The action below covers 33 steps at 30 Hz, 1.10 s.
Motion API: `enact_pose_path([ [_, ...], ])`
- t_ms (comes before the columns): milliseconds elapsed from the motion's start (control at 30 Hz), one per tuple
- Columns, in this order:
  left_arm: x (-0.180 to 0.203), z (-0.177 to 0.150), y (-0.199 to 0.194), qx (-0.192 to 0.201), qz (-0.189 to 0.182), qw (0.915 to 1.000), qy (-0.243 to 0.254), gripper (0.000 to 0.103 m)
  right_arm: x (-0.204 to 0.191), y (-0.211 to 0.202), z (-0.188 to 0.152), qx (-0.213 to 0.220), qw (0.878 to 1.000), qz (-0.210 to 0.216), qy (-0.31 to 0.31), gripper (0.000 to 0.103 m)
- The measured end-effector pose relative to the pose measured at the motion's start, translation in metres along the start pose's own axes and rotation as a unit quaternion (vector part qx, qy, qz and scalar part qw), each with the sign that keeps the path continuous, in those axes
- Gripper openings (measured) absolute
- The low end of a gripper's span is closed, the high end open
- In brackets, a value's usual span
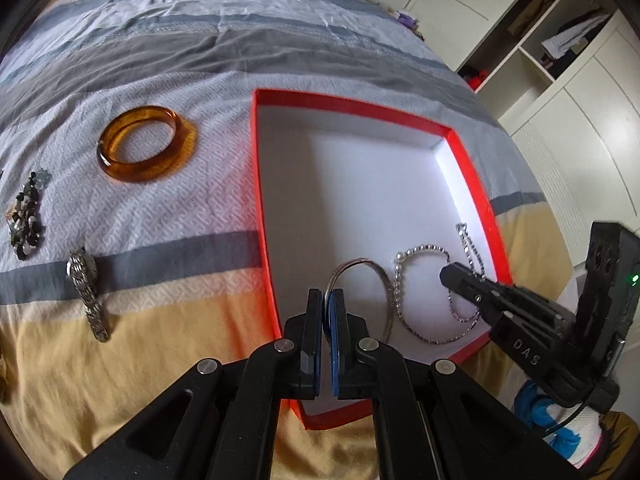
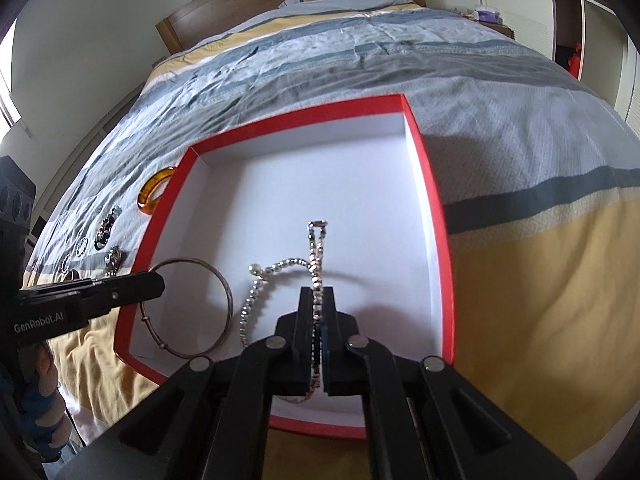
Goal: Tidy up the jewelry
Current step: 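Open both tools to drop the bangle and necklace into the box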
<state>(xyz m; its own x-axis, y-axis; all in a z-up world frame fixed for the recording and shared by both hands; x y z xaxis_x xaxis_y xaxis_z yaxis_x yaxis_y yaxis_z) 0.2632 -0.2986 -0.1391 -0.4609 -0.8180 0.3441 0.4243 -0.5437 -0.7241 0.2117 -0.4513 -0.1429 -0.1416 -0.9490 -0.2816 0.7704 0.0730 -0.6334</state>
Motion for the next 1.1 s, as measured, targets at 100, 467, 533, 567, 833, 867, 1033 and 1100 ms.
enact_pose_path([
  [100,0.002,-0.005,0.002,-0.006,0.004,1.0000,0.004,0.004,0.000,-0.002,-0.001,0.000,1.000,-0.001,-0.001,0.004],
  [467,0.006,-0.007,-0.009,-0.008,0.000,1.0000,-0.004,0.015,0.002,-0.019,0.000,0.006,1.000,-0.016,-0.008,0.046],
  [533,0.008,-0.006,-0.013,-0.006,-0.001,1.0000,-0.002,0.022,0.005,-0.025,0.001,0.010,1.000,-0.019,-0.002,0.046],
  [567,0.009,-0.006,-0.016,-0.003,0.002,1.0000,0.000,0.030,0.007,-0.027,0.001,0.011,1.000,-0.021,-0.001,0.046],
  [833,0.010,-0.008,-0.036,0.008,-0.004,0.9999,-0.006,0.037,0.010,-0.056,0.001,0.028,0.999,-0.029,0.013,0.046],
  [867,0.010,-0.010,-0.041,0.012,-0.004,0.9999,-0.006,0.038,0.010,-0.059,0.001,0.030,0.999,-0.030,0.014,0.046],
  [1033,0.003,-0.019,-0.068,0.034,0.007,0.9994,-0.006,0.040,0.003,-0.077,0.000,0.041,0.998,-0.031,0.024,0.046],
  [1100,-0.004,-0.024,-0.084,0.051,0.017,0.9985,-0.008,0.040,-0.004,-0.086,-0.001,0.047,0.998,-0.027,0.026,0.046],
])
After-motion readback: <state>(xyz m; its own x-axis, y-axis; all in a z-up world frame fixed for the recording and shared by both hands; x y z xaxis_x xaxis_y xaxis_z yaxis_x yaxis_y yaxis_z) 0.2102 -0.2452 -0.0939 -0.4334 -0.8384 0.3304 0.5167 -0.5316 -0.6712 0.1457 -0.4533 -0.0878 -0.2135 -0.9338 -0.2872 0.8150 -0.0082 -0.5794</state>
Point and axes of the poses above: each gripper's, at about its wrist camera, not at the fingertips, and y roughly the way its jaws point, x to its right, z to its top, the point moved 5 cm from there along y, roughly the way its jaws point, and after that the axes turned 14 degrees about x, right-handed, at the moved point
